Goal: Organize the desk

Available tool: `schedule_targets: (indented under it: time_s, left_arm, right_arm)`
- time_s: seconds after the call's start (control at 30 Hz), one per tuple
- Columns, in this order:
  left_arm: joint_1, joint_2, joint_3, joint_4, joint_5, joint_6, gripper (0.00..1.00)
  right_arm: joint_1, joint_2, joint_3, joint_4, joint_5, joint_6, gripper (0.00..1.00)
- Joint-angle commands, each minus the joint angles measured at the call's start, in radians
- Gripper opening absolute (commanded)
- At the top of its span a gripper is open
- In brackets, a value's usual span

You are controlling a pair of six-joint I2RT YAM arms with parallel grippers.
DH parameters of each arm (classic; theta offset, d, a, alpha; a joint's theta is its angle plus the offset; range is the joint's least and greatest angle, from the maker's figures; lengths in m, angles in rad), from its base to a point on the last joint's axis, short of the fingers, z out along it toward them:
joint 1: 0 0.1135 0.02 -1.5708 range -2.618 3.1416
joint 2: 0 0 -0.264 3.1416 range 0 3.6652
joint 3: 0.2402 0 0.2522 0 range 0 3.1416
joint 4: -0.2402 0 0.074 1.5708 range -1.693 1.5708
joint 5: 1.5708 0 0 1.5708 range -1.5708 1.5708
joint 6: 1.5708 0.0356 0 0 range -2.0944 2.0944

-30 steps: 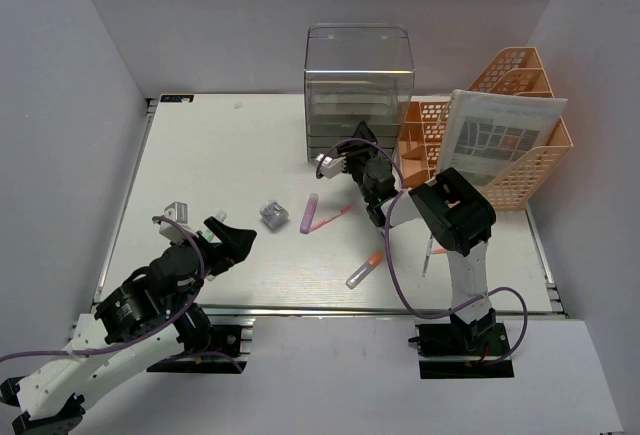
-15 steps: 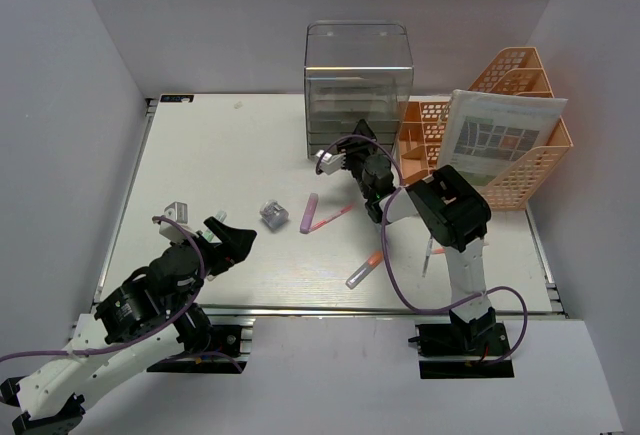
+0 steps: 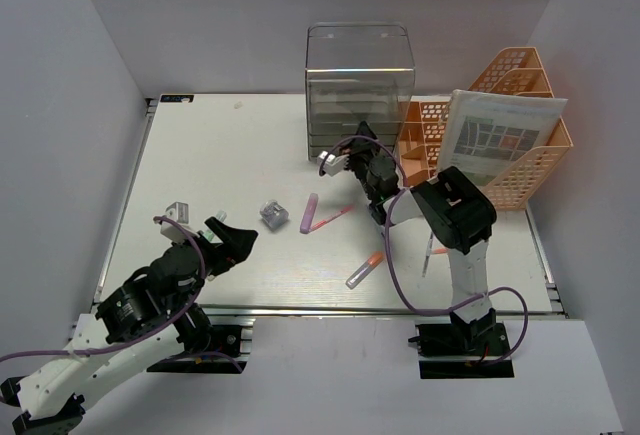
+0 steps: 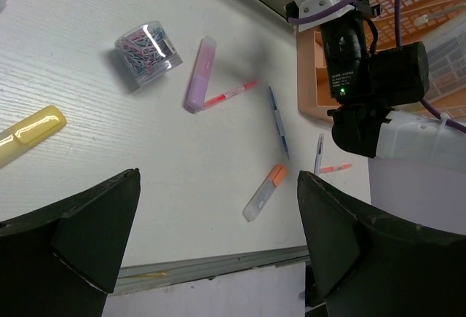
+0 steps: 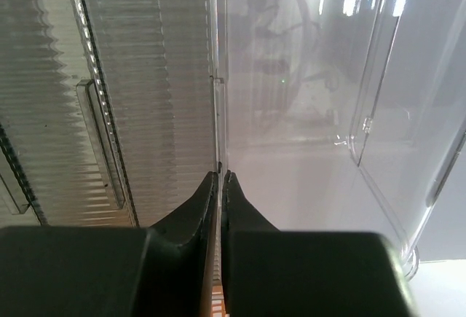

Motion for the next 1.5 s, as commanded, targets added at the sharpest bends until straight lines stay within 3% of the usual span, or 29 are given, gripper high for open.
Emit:
schedule_targets:
  time_s: [0.0, 0.47, 0.8, 1.17, 1.47]
  left_arm:
    - [-0.002, 0.014, -0.016, 0.030, 0.020, -0.008, 0.98]
    - [-0.002, 0.054, -0.041, 0.085, 0.051, -0.011, 0.98]
    - [-0.002, 0.060, -0.056, 0.100, 0.051, -0.012, 0.98]
    - [0.007, 0.215, -0.095, 0.202, 0.077, -0.067, 0.98]
    - [0.007, 0.350, -0.075, 0.246, 0.015, -0.138, 0.98]
  right_arm:
    - [0.001, -0.065, -0.053, 0.537, -0.011, 0.025, 0.00]
    - [0.010, -0.243, -0.125, 0.464, 0.011, 0.072, 0.00]
    - [0.030, -0.336, -0.090, 0.371, 0.051, 0.103, 0.00]
    - [0.032, -0.376, -0.069, 0.387, 0.040, 0.094, 0.00]
    - [0.032, -0.381, -0.024, 0.399, 0.029, 0.083, 0.00]
